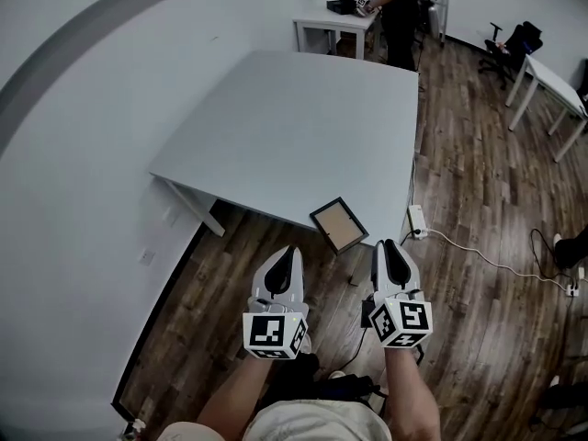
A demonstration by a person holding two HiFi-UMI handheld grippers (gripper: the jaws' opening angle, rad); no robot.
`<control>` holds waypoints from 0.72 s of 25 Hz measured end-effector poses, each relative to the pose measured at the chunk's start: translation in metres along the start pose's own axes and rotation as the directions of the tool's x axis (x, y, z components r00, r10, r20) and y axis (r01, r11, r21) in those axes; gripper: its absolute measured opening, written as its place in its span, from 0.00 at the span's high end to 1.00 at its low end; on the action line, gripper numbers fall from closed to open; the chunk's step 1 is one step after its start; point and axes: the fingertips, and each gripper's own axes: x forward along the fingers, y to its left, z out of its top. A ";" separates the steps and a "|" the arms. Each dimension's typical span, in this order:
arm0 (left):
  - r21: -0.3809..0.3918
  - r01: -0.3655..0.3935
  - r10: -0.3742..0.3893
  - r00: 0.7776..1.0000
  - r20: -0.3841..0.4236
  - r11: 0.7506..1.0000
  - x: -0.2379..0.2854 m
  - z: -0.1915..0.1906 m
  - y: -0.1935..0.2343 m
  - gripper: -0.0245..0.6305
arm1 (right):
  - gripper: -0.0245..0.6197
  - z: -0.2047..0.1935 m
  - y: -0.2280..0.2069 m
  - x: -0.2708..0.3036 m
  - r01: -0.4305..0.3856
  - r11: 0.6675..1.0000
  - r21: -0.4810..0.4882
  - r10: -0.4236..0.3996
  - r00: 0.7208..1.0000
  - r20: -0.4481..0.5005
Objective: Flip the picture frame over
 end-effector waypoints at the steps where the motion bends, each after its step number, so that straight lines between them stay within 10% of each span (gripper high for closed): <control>1: 0.003 -0.001 0.001 1.000 0.004 1.000 -0.001 0.003 -0.003 0.96 | 0.84 0.005 0.002 -0.004 0.005 0.999 -0.049 -0.005 1.000 -0.001; 6: 0.007 -0.007 0.006 1.000 0.029 1.000 -0.016 0.016 -0.018 0.96 | 0.90 0.030 0.021 -0.033 0.021 0.960 -0.279 -0.013 0.999 0.033; 18: 0.020 0.008 -0.008 1.000 0.025 1.000 -0.039 0.008 -0.046 0.96 | 0.93 0.024 0.028 -0.061 0.001 0.957 -0.289 -0.001 1.000 0.001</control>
